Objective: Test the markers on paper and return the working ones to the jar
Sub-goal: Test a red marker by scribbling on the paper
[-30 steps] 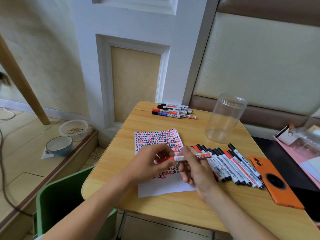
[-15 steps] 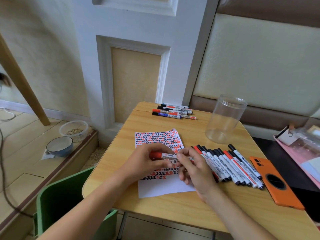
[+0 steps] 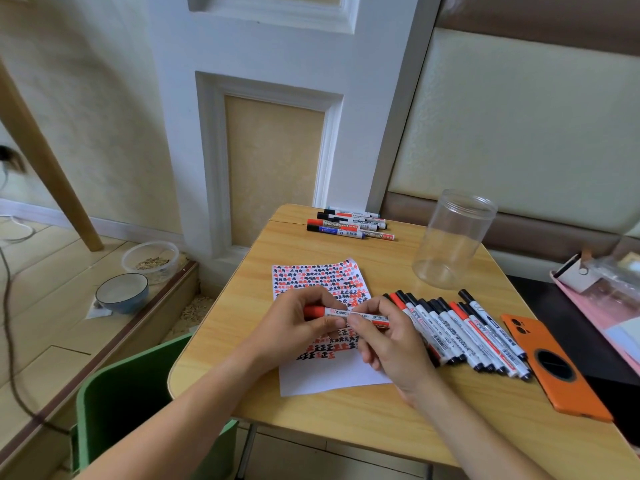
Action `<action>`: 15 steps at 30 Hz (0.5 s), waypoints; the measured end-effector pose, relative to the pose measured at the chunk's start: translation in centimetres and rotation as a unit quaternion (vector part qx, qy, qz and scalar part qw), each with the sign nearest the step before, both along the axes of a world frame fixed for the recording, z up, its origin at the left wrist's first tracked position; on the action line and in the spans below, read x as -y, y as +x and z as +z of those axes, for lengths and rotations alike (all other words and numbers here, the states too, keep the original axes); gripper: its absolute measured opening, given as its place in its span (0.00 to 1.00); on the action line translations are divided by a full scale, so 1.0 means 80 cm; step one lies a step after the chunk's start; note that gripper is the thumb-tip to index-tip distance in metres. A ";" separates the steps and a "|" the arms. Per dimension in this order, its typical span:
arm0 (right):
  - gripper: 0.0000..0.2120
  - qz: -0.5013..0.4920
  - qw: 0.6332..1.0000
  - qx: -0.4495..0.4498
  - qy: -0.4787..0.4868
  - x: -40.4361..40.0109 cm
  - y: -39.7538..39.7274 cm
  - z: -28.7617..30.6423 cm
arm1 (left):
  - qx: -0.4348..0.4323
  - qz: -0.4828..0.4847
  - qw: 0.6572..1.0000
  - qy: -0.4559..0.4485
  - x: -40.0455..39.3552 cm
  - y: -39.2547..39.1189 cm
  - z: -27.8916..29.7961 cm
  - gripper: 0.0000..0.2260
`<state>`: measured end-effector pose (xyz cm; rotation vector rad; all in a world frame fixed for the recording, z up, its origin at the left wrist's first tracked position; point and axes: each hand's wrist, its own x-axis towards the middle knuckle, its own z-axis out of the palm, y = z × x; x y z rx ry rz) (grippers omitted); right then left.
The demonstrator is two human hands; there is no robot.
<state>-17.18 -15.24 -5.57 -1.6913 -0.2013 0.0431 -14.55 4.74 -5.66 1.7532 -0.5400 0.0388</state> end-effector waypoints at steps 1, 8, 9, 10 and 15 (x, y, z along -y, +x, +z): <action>0.07 -0.001 1.000 0.000 0.000 0.000 0.000 -0.001 | -0.001 -0.001 1.000 0.000 0.001 0.000 0.001 0.03; 0.04 -0.015 0.994 0.099 -0.053 -0.005 0.001 -0.001 | -0.009 -0.010 0.998 0.060 -0.006 0.001 0.010 0.03; 0.04 -0.012 0.992 0.110 -0.068 -0.005 0.002 -0.002 | -0.008 -0.007 0.998 0.068 -0.007 0.002 0.010 0.03; 0.03 -0.008 0.990 0.116 -0.077 -0.005 0.002 -0.003 | -0.008 -0.003 0.998 0.070 -0.007 0.002 0.010 0.05; 0.08 0.005 0.974 0.169 -0.151 -0.009 -0.001 -0.007 | 0.001 0.037 0.996 0.076 -0.006 0.003 0.009 0.16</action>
